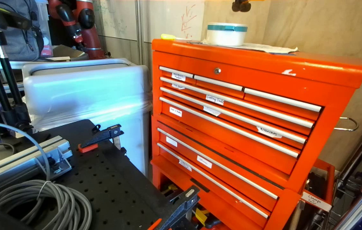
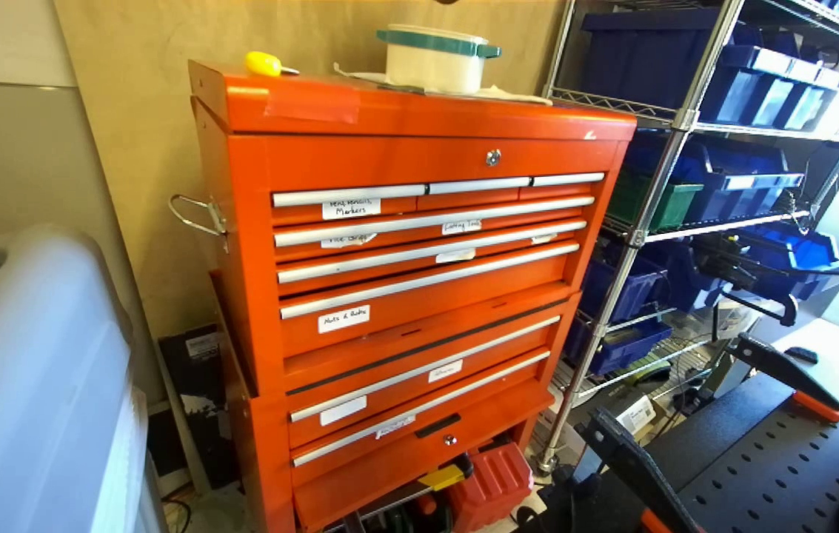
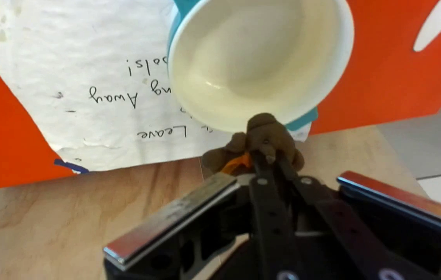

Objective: Remove the teddy bear from the pot

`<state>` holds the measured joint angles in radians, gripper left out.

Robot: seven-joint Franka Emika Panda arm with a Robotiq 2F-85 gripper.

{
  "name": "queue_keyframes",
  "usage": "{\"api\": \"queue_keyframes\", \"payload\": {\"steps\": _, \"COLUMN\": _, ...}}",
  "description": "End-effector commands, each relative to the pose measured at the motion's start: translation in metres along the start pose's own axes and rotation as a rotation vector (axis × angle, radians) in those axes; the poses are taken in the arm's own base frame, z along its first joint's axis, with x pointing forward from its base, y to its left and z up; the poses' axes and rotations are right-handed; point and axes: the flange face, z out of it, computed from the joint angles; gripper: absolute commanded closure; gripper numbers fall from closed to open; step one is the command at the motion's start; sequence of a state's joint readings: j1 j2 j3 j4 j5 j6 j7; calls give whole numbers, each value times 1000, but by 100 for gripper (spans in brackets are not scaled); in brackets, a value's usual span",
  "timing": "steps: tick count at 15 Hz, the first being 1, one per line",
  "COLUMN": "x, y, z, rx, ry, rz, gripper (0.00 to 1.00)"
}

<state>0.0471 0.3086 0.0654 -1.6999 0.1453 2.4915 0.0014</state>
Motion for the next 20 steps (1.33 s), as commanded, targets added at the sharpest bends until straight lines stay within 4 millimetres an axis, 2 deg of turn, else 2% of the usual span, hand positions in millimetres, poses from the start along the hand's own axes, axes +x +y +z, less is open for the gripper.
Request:
{"api": "queue_keyframes", "payload": {"steps": 1, "x": 17, "y": 29, "z": -37, "rx": 15, "ry": 70, "rz": 38, "gripper": 98}}
{"api": "queue_keyframes", "payload": {"steps": 3, "x": 17, "y": 60, "z": -40, "rx": -41, "ry": 102, "rz": 51, "gripper": 98}}
{"api": "queue_keyframes", "payload": {"steps": 6, "x": 7, "y": 113, "z": -32, "rx": -137, "ry": 114, "rz": 77, "gripper": 98}}
{"api": "queue_keyframes", "payload": {"steps": 10, "x": -23, "y": 189, "z": 0, "rx": -279, "ry": 89, "rz": 115, "gripper": 98}}
{"api": "queue_keyframes", "payload": {"steps": 12, "x": -38, "y": 216, "z": 18, "rx": -325, "ry": 62, "rz": 137, "gripper": 98}}
{"api": "queue_keyframes", "payload": {"steps": 15, "x": -51, "y": 234, "z": 40, "rx": -351, "ry": 46, "rz": 171, "gripper": 98}}
{"api": "queue_keyframes", "payload": {"steps": 18, "x": -54, "y": 229, "z": 50, "rx": -339, "ry": 28, "rz": 199, "gripper": 98}}
{"api": "queue_keyframes", "payload": {"steps": 19, "x": -53, "y": 227, "z": 49, "rx": -339, "ry": 32, "rz": 202, "gripper": 68}}
{"api": "queue_keyframes", "payload": {"steps": 20, "x": -51, "y": 220, "z": 42, "rx": -326, "ry": 35, "rz": 196, "gripper": 65}}
